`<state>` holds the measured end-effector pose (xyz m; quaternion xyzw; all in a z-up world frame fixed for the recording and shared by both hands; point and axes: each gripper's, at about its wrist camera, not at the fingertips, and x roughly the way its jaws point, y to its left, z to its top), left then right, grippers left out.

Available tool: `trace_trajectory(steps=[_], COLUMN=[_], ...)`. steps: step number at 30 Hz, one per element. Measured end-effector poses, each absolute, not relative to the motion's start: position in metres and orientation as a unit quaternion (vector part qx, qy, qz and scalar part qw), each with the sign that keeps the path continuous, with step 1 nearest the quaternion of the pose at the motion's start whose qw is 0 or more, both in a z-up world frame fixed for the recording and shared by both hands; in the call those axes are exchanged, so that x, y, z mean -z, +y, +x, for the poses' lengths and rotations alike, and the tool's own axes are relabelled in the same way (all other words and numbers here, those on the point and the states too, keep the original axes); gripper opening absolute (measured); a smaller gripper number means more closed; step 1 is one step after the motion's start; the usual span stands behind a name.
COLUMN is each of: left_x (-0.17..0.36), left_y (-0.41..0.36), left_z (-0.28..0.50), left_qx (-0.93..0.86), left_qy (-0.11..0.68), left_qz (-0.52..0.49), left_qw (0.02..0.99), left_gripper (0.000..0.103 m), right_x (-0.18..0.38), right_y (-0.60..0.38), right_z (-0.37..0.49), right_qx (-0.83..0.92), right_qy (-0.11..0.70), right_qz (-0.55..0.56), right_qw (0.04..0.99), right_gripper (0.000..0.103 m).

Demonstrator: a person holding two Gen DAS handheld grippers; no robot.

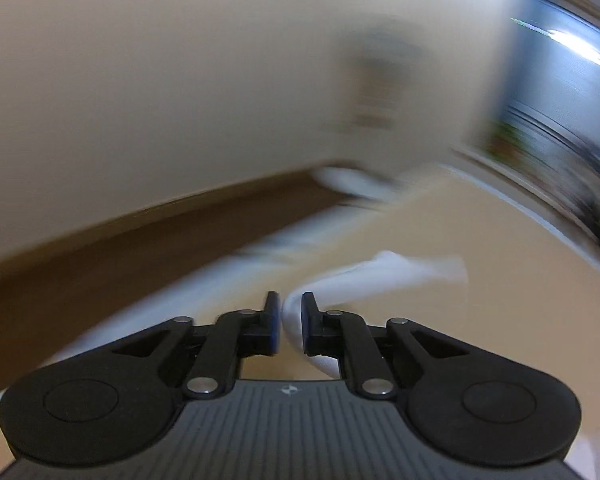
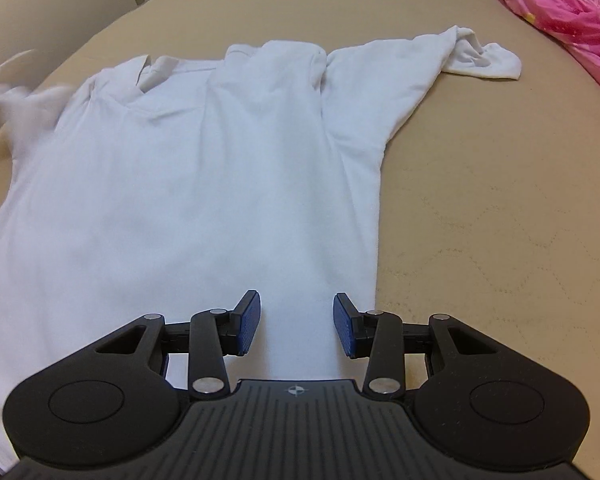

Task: Fold small clothes

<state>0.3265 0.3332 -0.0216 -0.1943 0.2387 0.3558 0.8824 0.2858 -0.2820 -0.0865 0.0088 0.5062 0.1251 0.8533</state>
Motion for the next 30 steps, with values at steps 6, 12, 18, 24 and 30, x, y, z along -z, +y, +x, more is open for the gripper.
trace_trajectory(steps=[6,12,18,24,30], left_x=[0.06,0.064,0.071,0.105,0.084], left_y=[0.429,0.433,0.427,0.406,0.405], left_z=[0.232,0.26,0.315,0.377,0.344], left_qx=[-0.379,-0.299,-0.269,-0.303,-0.356], left_qy=[0.195,0.231,0.25,0.324,0.3], left_qz=[-0.446,-0.436,-0.366,-0.266,-0.242], left_qw=[0.787,0.817,0.855,0.856,0.851], left_gripper=[0.032,0.049,0.048,0.048,0.002], right_x=[0.095,0.099,0.101,0.103,0.104], right_y=[-0.276,-0.272,-0.271,-0.269,-0.268], right_z=[0.289,0.29,0.288,0.29,0.291], right_qx=[-0.123,-0.118,-0.119,-0.121,-0.121], right_qy=[0.511,0.506,0.498,0.492,0.489], right_qz=[-0.019,-0.028,-0.037,-0.041,-0.041], right_qw=[0.851,0.854,0.858,0.861,0.863], right_gripper=[0.042,0.044,0.046,0.049,0.05])
